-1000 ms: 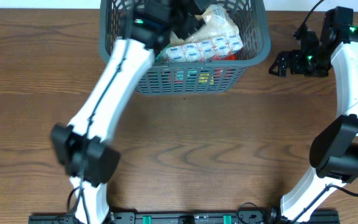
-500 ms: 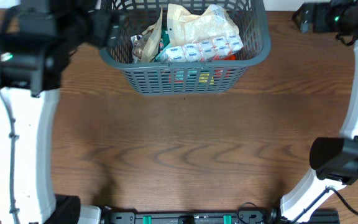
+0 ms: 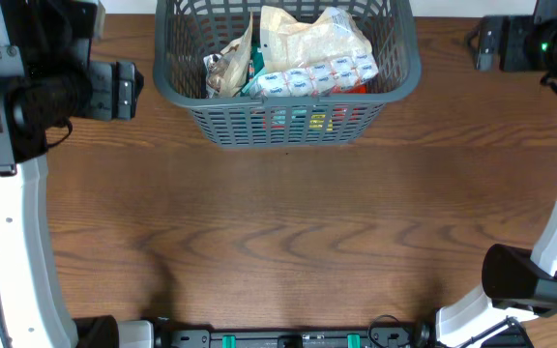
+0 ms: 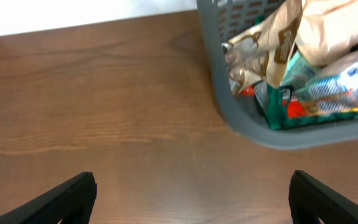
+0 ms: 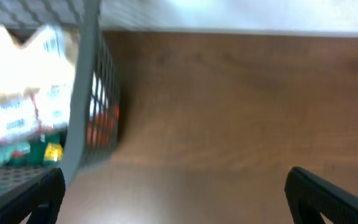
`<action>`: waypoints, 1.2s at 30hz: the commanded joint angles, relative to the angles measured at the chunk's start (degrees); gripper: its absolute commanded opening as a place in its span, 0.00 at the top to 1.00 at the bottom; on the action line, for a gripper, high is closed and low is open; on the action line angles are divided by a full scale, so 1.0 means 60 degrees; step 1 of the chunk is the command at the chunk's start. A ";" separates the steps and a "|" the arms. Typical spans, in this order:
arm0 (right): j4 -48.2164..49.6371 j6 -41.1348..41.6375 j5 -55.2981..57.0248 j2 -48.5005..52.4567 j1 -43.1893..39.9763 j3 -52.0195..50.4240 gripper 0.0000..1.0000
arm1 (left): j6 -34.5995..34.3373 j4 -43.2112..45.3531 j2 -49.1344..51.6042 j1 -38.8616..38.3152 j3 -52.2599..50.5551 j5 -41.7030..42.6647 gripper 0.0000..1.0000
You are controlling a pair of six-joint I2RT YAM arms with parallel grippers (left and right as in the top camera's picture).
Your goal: Pack container
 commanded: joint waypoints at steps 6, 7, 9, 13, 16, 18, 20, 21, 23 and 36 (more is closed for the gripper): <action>-0.1260 0.0164 0.0710 -0.1104 0.0656 0.0076 0.01 | 0.0164 0.0933 -0.2055 0.0047 -0.2787 0.0120 0.11; -0.1351 0.0160 0.0874 -0.1228 0.0780 0.0066 0.01 | 0.0157 0.1144 -0.2331 0.0047 -0.3195 0.0233 0.11; -0.1497 0.0160 0.1078 -0.1537 0.1067 -0.0040 0.01 | 0.0153 0.1730 -0.3151 0.0047 -0.4393 0.0543 0.11; -0.1486 0.0197 0.1086 -0.2328 0.1585 -0.0852 0.01 | 0.0106 0.2623 -0.4608 0.0047 -0.6441 0.0907 0.11; -0.1107 0.0310 0.1082 -0.3133 0.1869 -0.2138 0.01 | 0.0080 0.2932 -0.5559 0.0051 -0.7650 0.0885 0.11; -0.0608 0.0382 0.1082 -0.3865 0.2018 -0.3450 0.01 | 0.0080 0.3034 -0.6131 0.0047 -0.8291 0.0874 0.11; -0.0015 0.0477 0.1082 -0.4590 0.2109 -0.4787 0.01 | -0.0022 0.3231 -0.6572 0.0047 -0.8732 0.0889 0.10; 0.0364 0.0561 0.1075 -0.5031 0.2146 -0.5595 0.01 | -0.0025 0.3340 -0.6787 0.0047 -0.8918 0.0889 0.10; 0.1118 0.0645 0.1002 -0.5890 0.2160 -0.7096 0.01 | -0.0022 0.3512 -0.7213 0.0047 -0.9267 0.0882 0.10; 0.4193 0.1122 0.1056 -0.9471 0.2157 -1.3311 0.01 | -0.0022 0.4947 -0.8382 0.0036 -1.1657 0.0892 0.06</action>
